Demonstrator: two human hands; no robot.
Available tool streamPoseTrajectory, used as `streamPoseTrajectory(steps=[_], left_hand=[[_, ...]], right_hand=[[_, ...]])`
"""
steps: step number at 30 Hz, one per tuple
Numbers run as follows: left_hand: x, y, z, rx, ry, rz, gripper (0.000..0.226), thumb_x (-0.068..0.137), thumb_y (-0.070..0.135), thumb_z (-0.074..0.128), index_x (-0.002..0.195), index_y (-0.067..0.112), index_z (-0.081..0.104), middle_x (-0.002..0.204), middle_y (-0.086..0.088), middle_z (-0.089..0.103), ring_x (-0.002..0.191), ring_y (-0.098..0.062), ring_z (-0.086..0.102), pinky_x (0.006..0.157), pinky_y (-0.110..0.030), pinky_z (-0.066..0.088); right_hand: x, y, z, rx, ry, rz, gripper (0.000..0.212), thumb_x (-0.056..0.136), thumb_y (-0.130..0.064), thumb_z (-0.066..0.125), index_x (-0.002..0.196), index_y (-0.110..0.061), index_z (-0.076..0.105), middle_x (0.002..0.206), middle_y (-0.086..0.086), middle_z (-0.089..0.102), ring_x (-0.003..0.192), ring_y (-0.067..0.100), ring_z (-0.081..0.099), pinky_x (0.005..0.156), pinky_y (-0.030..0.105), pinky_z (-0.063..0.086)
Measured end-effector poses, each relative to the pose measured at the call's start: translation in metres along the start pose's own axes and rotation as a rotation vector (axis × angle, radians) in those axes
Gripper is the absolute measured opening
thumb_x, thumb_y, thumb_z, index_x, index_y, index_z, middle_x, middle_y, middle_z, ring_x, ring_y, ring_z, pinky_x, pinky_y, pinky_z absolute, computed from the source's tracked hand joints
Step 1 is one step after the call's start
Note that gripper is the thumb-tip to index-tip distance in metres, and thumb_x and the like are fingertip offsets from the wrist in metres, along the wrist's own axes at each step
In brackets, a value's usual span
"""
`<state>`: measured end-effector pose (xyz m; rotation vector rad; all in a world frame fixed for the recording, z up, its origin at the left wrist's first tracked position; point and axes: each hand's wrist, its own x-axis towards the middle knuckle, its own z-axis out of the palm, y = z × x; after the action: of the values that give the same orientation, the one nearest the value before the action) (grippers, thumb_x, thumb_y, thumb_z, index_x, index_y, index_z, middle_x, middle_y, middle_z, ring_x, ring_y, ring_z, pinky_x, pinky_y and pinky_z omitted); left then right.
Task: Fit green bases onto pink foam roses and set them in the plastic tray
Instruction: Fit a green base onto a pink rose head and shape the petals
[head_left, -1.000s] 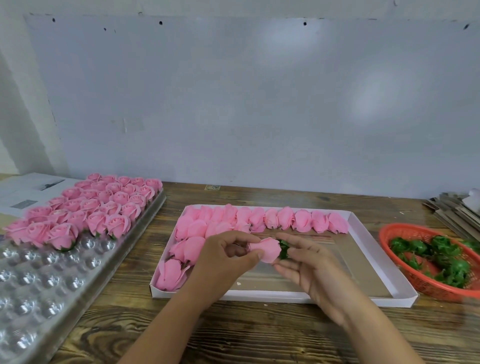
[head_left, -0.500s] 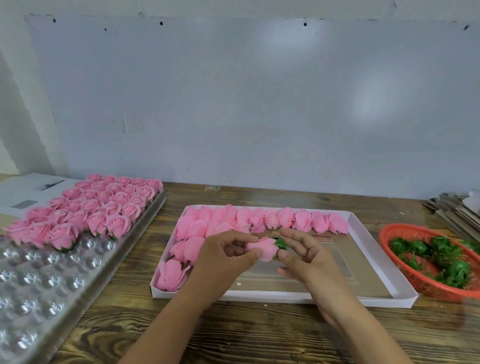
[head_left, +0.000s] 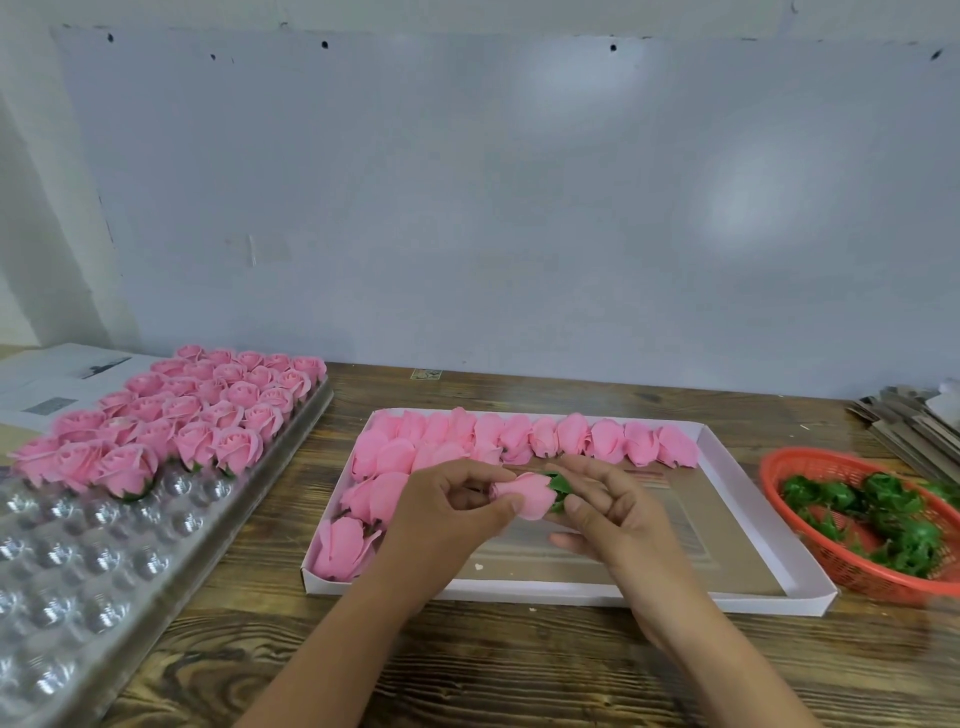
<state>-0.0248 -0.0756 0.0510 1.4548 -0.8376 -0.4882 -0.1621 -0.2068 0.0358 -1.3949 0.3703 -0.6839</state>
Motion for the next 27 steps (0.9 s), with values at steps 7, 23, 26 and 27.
streamPoseTrajectory(steps=[7,23,26,27], left_hand=[[-0.0007,0.0021,0.0003,-0.024,-0.017,0.010,0.028,0.081,0.011,0.083,0.088,0.038,0.079,0.087,0.000,0.079,0.083,-0.016,0.075,0.072,-0.022,0.059],[-0.0013,0.0030,0.0019,-0.048,0.005,0.008,0.035,0.081,0.010,0.082,0.086,0.044,0.079,0.088,0.000,0.079,0.081,-0.011,0.073,0.072,-0.023,0.060],[-0.0021,0.0028,0.0035,-0.023,0.005,0.005,0.035,0.081,0.010,0.082,0.085,0.045,0.079,0.088,-0.002,0.078,0.081,-0.013,0.073,0.075,-0.027,0.062],[-0.0024,0.0027,0.0039,-0.018,0.004,0.006,0.035,0.081,0.011,0.082,0.085,0.045,0.079,0.088,-0.002,0.078,0.081,-0.013,0.073,0.075,-0.027,0.062]], right_hand=[[-0.0004,-0.0014,-0.0008,-0.009,0.012,-0.005,0.036,0.095,0.005,0.052,0.123,-0.016,0.058,0.111,-0.002,0.074,0.098,0.016,0.072,0.071,0.026,0.060],[0.0005,-0.0004,-0.0025,0.116,0.021,0.072,0.036,0.095,0.002,0.053,0.125,-0.016,0.060,0.109,0.013,0.073,0.094,0.022,0.072,0.076,0.028,0.060],[0.0004,-0.0005,-0.0037,0.183,0.012,0.144,0.035,0.095,0.001,0.052,0.126,-0.013,0.059,0.109,0.018,0.073,0.092,0.027,0.072,0.072,0.027,0.061],[0.0006,-0.0010,-0.0039,0.196,0.011,0.160,0.035,0.095,0.001,0.051,0.127,-0.012,0.058,0.110,0.018,0.073,0.092,0.028,0.072,0.071,0.027,0.061]])
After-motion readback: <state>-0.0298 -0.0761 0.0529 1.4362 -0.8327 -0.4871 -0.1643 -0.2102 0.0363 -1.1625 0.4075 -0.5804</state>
